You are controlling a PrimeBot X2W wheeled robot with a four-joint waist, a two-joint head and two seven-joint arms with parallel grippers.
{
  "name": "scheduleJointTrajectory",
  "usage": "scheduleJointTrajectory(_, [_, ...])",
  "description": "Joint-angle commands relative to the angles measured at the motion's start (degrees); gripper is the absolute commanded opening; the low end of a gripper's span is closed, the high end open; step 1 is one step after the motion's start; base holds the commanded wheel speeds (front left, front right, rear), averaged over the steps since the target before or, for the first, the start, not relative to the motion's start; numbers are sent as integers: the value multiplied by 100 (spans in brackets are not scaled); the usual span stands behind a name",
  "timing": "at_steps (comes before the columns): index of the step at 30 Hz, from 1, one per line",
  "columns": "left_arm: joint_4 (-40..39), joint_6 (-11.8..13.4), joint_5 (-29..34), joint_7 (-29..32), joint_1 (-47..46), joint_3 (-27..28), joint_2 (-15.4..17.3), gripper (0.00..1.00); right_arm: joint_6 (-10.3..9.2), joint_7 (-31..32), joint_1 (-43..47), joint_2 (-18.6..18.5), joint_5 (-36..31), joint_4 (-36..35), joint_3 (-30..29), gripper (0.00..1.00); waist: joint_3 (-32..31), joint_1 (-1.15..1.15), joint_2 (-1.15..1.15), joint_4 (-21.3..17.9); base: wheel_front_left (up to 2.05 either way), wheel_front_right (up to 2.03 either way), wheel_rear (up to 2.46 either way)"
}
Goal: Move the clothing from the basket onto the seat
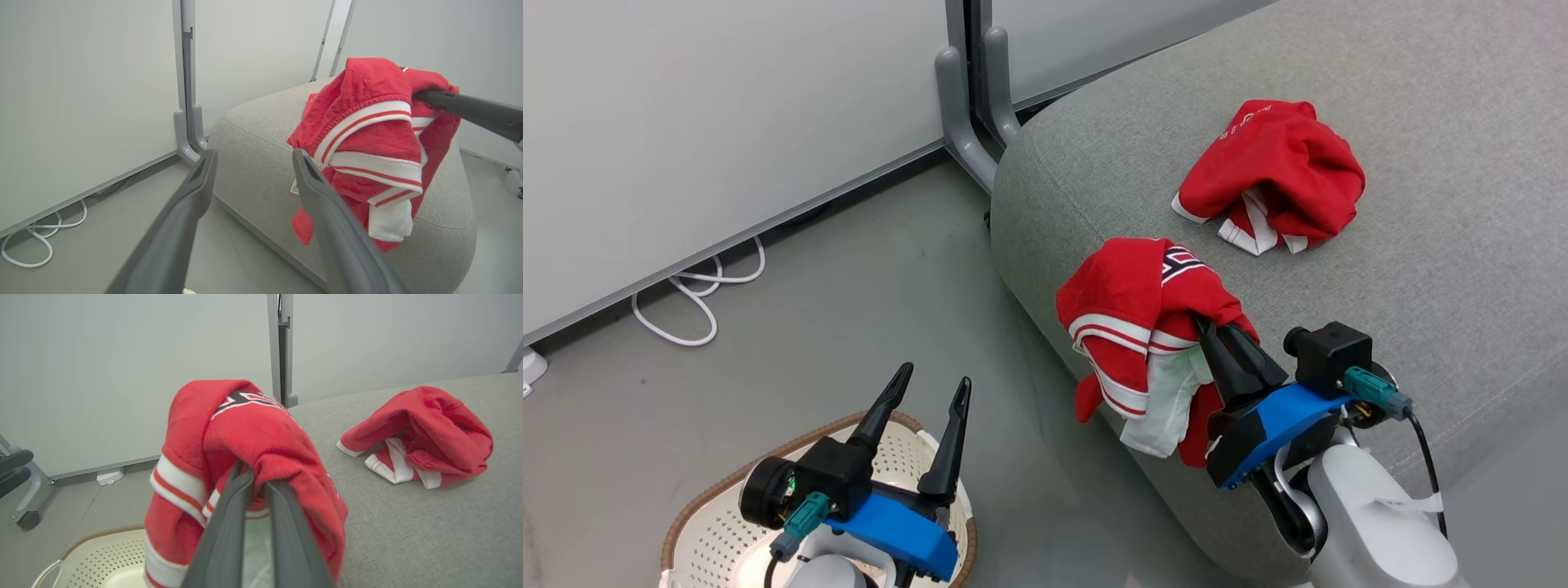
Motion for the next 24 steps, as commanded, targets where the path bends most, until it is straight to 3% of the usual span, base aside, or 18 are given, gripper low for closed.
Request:
scheduleJointTrajectory(1, [1,-13,-5,-17,-82,6,13,100,3,-46,-51,32,43,-3,-20,0,22,0,0,20,0,0,0])
scheduleJointTrajectory(8, [-74,-13,61,-16,-189,47,91,100,3,94,-391,38,-1,54,-435,0,273,0,0,46,0,0,0])
scheduleJointTrajectory(14, [-220,-13,162,-17,-455,-8,237,100,3,469,-1212,-42,-230,-24,-1379,0,820,0,0,134,0,0,0])
scheduleJointTrajectory(24, [-626,-13,320,-16,-1276,-156,653,100,3,1277,-2754,-813,-669,-716,-3145,0,2183,0,0,488,0,0,0])
